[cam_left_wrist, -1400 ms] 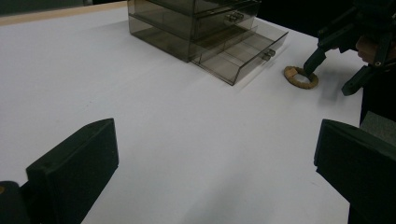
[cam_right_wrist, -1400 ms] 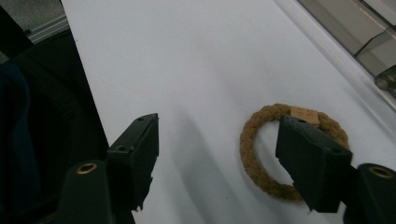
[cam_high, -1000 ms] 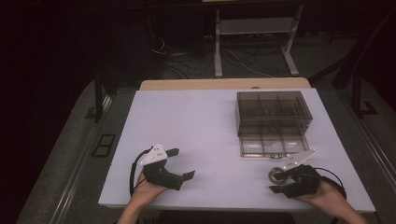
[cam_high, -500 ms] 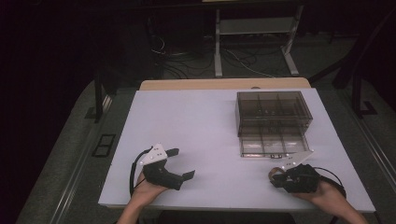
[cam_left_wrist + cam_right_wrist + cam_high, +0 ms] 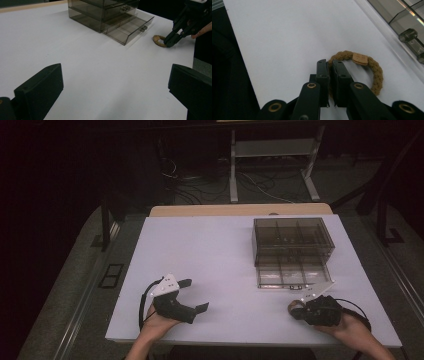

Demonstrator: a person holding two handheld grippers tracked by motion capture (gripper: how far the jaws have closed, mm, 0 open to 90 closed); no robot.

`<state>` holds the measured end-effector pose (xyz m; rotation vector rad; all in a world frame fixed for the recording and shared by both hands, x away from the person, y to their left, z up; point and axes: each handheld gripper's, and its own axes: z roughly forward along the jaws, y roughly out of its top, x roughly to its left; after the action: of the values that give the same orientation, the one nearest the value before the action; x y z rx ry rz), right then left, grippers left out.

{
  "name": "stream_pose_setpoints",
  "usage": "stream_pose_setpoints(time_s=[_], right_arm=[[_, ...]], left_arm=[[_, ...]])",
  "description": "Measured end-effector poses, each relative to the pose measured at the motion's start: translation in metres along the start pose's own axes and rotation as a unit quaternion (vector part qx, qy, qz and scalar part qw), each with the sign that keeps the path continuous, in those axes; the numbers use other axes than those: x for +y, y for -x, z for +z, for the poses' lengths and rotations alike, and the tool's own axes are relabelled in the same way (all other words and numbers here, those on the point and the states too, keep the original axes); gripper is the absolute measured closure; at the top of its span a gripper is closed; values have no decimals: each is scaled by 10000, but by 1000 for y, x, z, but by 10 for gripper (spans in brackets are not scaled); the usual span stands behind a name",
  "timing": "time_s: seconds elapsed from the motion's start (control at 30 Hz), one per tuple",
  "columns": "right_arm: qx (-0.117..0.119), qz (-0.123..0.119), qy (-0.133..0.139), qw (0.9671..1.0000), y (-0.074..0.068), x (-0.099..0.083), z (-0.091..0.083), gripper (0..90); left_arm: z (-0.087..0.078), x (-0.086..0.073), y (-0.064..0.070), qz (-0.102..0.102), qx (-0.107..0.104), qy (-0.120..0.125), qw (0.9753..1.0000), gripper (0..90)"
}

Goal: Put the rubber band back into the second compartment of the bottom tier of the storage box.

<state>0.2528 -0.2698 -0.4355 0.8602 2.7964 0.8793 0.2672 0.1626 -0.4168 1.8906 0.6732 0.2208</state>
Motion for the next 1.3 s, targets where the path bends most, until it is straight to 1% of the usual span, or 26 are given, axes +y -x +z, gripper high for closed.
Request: stream_pose_setpoints(time_s=[0.3, 0.5, 0.7, 0.9, 1.03, 1.3], right_arm=[[29, -8, 42, 10000, 1, 1, -7, 834], [33, -26, 118, 9999, 1, 6, -13, 834], [3, -75, 167, 9998, 0, 12, -20, 834], [8, -116, 97, 9999, 1, 16, -23, 834], [-43, -182, 95, 9998, 3, 20, -27, 834], [-151, -198, 143, 9996, 8, 26, -39, 833]], left_arm=[[1, 0, 0, -14, -10, -18, 10000, 0], [1, 0, 0, 5, -6, -32, 10000, 0], [1, 0, 0, -23, -11, -13, 10000, 0], [1, 0, 0, -8, -8, -15, 10000, 0], [1, 0, 0, -22, -6, -7, 10000, 0], [1, 0, 0, -17, -6, -3, 10000, 0]])
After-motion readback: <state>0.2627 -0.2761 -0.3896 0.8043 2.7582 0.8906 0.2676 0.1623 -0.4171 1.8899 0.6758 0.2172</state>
